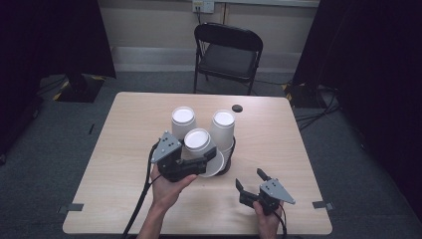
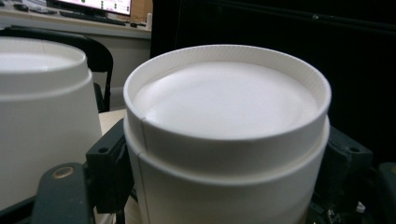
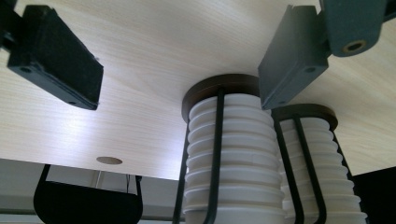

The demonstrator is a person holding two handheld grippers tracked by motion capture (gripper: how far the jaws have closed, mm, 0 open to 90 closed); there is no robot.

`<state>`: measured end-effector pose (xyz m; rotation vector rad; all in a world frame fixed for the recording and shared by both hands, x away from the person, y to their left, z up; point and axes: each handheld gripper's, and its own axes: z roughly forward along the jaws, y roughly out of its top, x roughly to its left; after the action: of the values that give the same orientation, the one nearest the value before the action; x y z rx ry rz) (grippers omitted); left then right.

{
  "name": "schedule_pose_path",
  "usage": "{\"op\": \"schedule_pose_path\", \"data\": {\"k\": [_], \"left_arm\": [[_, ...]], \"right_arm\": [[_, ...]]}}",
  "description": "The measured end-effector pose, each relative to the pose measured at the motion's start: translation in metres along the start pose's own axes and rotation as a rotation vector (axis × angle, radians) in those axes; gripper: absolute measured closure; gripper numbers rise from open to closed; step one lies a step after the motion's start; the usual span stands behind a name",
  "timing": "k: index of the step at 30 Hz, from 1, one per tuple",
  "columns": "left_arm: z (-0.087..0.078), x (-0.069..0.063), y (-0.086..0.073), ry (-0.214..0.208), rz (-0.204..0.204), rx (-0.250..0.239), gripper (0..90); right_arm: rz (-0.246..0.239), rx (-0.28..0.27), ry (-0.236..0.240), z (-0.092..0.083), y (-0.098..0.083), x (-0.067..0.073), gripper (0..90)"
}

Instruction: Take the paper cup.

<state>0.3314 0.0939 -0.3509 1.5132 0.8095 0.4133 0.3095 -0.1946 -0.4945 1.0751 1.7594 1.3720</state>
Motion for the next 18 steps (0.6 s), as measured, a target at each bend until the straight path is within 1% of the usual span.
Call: {"op": "schedule_pose_path", "data": {"k": [1, 3, 4, 5, 6, 7, 8, 9, 10, 11, 12, 15, 16, 18], "left_arm": [[0.000, 0.001, -0.003, 0.005, -0.001, 0.008, 21.1], [-0.002, 0.002, -0.009, 0.014, -0.017, 0.019, 21.1], [-0.003, 0.003, -0.013, 0.019, -0.029, 0.023, 21.1], [-0.004, 0.004, -0.016, 0.016, -0.036, 0.027, 21.1], [-0.005, 0.005, -0.021, 0.015, -0.051, 0.033, 21.1], [-0.006, 0.006, -0.025, 0.019, -0.054, 0.042, 21.1], [-0.007, 0.007, -0.029, 0.024, -0.061, 0.046, 21.1], [-0.008, 0.008, -0.031, 0.025, -0.075, 0.046, 21.1], [-0.008, 0.010, -0.034, 0.023, -0.085, 0.055, 21.1], [-0.008, 0.010, -0.036, 0.033, -0.090, 0.057, 21.1], [-0.008, 0.011, -0.039, 0.055, -0.092, 0.064, 21.1], [-0.007, 0.015, -0.044, 0.047, -0.110, 0.082, 21.1], [-0.008, 0.017, -0.046, 0.053, -0.118, 0.084, 21.1], [-0.010, 0.020, -0.048, 0.037, -0.153, 0.079, 21.1]], "right_arm": [[-0.001, 0.003, 0.007, 0.000, 0.000, 0.000, 13.8], [0.023, 0.014, -0.005, 0.001, 0.001, -0.001, 14.7], [0.036, 0.024, -0.002, 0.002, 0.001, -0.002, 14.6], [0.038, 0.022, -0.011, 0.002, 0.001, -0.002, 14.8], [0.043, 0.016, -0.006, 0.002, 0.001, -0.002, 15.3], [0.050, 0.002, 0.016, 0.001, 0.000, -0.001, 16.5], [0.052, 0.008, 0.014, 0.001, 0.000, -0.001, 18.2], [0.059, 0.013, 0.010, 0.001, 0.001, 0.000, 19.8], [0.068, 0.011, 0.008, 0.001, 0.000, 0.001, 21.1], [0.073, 0.001, 0.007, 0.001, 0.000, 0.003, 23.5], [0.076, 0.001, 0.016, 0.001, 0.000, 0.004, 26.2], [0.084, 0.004, 0.071, 0.004, 0.001, 0.011, 28.9], [0.079, 0.006, 0.088, 0.005, 0.001, 0.015, 30.7], [0.061, -0.003, 0.125, 0.006, 0.002, 0.024, 32.6]]}}
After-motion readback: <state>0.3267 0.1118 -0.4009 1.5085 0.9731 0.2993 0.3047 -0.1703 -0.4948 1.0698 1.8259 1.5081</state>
